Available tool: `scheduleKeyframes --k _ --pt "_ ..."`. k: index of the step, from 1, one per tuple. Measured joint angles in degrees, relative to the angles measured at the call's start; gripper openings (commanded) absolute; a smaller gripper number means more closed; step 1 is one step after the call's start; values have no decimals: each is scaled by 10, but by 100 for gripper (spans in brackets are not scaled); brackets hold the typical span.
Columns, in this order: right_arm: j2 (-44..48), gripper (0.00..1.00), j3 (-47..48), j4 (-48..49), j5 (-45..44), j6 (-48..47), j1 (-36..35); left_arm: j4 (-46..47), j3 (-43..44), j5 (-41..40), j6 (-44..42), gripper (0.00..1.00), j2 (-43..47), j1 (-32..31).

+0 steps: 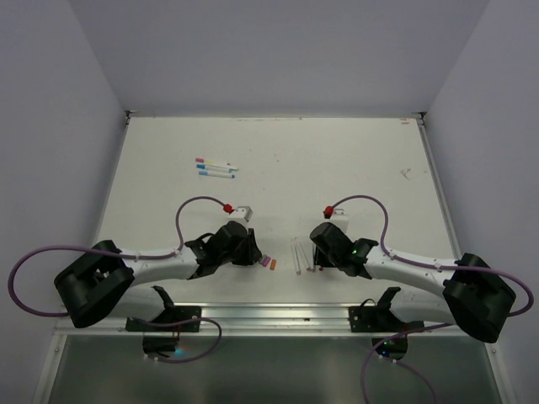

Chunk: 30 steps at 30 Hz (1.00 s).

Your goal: Open the pen caps

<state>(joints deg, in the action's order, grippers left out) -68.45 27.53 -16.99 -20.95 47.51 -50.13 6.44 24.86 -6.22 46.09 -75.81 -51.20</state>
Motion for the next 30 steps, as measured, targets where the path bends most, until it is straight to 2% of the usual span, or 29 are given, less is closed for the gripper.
scheduleKeyframes --k 11,18,21,23,26,30 --pt "8 34 -3 3 12 -8 2 -13 0 -8 3 38 13 0" --pt "66 35 -10 -2 20 -16 2 -92 43 -62 -2 53 60 -1" --pt "96 40 -9 -18 20 -18 2 -120 96 -94 -5 55 64 2" --pt "114 47 -7 -34 19 -20 3 -134 129 -108 -4 55 64 11" --pt "134 54 1 -55 15 -23 3 -163 175 -119 3 55 48 57" --pt "146 55 19 -74 12 -27 3 -196 235 -122 21 53 -19 164"
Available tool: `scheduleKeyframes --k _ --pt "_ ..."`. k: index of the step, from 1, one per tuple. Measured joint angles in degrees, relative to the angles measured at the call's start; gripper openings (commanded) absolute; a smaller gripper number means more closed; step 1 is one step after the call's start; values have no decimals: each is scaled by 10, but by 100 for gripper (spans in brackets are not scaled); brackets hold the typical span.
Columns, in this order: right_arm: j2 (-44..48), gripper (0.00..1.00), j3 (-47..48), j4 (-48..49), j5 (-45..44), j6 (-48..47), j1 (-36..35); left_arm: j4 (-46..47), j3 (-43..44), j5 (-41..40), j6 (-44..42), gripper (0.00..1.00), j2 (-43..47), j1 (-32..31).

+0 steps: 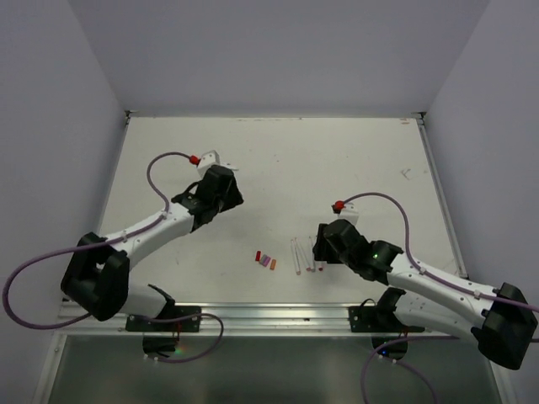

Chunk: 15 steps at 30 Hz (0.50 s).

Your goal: Open the pen caps

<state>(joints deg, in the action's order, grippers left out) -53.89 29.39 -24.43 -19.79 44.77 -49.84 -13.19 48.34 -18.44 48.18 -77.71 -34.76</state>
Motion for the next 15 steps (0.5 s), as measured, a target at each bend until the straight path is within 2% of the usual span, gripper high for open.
scheduleKeyframes --k 5,9,15 --pt "1 56 15 -15 0 -8 0 -52 90 -14 25 51 -111 99" --pt "0 56 27 -22 0 -18 0 -104 214 -31 39 49 -216 132" --pt "-4 56 59 -27 -2 -35 0 -121 273 -30 51 49 -300 161"
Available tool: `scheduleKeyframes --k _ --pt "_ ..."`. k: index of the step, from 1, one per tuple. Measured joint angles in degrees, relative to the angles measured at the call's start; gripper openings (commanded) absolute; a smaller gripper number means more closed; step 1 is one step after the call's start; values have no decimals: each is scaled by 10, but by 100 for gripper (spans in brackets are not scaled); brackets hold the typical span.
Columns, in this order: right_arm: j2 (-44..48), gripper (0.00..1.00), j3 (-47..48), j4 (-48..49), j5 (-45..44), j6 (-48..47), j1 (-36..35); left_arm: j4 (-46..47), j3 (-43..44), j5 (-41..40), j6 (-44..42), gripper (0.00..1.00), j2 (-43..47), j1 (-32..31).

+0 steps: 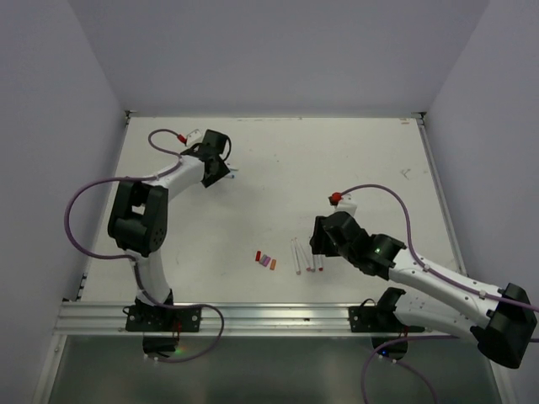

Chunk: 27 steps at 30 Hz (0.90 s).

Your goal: Open the pen caps

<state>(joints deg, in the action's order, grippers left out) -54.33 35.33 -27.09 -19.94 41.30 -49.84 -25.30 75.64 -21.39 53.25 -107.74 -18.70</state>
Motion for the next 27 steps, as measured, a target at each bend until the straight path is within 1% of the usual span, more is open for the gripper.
scheduleKeyframes --k 7,27 --pt "-9 56 13 1 2 -11 0 -10 61 10 2 46 -73 23" --pt "-26 56 13 11 4 -15 0 3 89 32 2 43 -112 47"
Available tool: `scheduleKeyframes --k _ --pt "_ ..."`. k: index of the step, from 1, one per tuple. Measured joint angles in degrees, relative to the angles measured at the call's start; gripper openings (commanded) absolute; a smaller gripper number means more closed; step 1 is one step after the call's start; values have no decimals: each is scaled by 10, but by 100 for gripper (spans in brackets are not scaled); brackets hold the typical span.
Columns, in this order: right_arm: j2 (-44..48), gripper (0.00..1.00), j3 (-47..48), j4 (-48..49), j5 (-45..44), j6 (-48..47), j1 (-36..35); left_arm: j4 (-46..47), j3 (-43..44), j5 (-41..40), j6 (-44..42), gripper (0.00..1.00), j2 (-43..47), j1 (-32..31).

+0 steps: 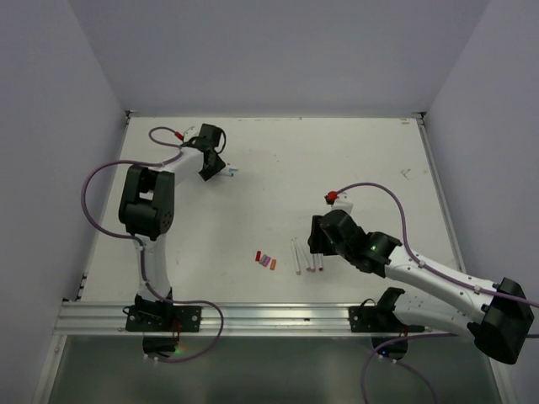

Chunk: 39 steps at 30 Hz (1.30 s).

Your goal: Open the pen caps

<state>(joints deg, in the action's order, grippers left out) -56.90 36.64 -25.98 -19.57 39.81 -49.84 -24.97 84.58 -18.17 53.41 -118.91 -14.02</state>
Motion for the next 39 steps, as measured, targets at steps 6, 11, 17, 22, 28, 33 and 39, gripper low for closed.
scheduleKeyframes --k 6,11,17,22,28,33,39 --pt "0 56 0 4 0 -2 0 -4 8 0 -1 42 -5 0" --pt "0 56 0 10 0 -5 0 2 3 -1 -5 45 -5 0" --pt "1 56 0 12 0 -9 0 23 -9 2 -5 48 -4 0" --pt "6 56 -3 14 0 -9 0 36 -16 2 -7 47 -1 0" --pt "18 56 -5 14 -1 -9 0 36 -17 2 -7 38 -1 0" --pt "32 56 -5 14 -3 -10 0 64 -35 8 -7 29 3 0" --pt "33 56 -5 13 -3 -10 0 113 -97 8 -11 27 33 -1"
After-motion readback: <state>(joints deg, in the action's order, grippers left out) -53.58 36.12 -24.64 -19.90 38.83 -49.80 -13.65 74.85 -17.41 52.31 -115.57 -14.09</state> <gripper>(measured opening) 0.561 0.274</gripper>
